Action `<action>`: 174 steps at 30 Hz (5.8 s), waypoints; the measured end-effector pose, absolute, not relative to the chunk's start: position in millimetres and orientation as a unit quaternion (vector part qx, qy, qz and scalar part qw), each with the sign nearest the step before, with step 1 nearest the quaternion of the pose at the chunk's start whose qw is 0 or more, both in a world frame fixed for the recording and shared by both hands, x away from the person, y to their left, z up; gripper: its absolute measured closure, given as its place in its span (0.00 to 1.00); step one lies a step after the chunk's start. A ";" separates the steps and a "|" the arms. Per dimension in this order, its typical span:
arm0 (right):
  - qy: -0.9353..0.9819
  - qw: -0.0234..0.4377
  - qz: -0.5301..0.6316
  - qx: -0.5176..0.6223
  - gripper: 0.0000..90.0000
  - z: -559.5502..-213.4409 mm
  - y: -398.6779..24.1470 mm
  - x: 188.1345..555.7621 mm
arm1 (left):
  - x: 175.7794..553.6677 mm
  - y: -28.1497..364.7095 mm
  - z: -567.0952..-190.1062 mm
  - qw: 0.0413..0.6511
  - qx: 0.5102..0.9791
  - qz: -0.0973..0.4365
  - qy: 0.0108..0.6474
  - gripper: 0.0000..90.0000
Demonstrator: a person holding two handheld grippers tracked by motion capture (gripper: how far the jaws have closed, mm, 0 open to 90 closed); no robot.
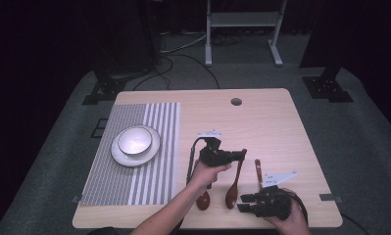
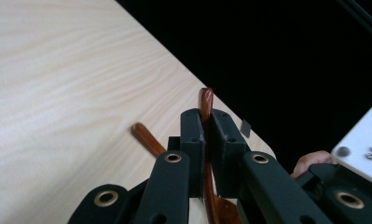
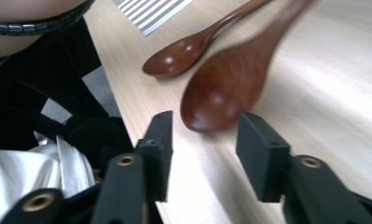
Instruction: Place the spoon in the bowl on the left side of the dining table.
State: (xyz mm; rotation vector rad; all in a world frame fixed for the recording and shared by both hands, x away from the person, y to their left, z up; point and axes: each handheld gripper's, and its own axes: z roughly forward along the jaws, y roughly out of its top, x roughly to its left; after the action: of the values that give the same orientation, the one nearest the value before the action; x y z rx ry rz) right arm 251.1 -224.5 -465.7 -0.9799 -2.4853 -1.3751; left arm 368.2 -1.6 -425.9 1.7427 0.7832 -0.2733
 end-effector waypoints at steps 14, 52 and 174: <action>-0.813 0.048 -0.462 -0.351 0.49 -461.3 -244.3 251.0 | 382.7 26.6 -399.1 0.582 0.733 -0.064 0.345 0.94; -0.798 0.043 -0.468 -0.376 0.40 -464.6 -263.5 253.5 | 402.7 94.4 -353.8 0.597 0.707 0.010 0.379 0.94; -0.790 0.047 -0.477 -0.382 0.39 -464.7 -267.0 255.0 | 427.7 339.6 -337.8 0.558 0.533 0.196 0.605 0.94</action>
State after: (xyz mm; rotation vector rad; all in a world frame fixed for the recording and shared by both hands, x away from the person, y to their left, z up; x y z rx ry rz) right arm 255.0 -267.0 -464.7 -1.1662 -2.4102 -1.4536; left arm 427.7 339.6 -337.8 1.2569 1.4280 0.4630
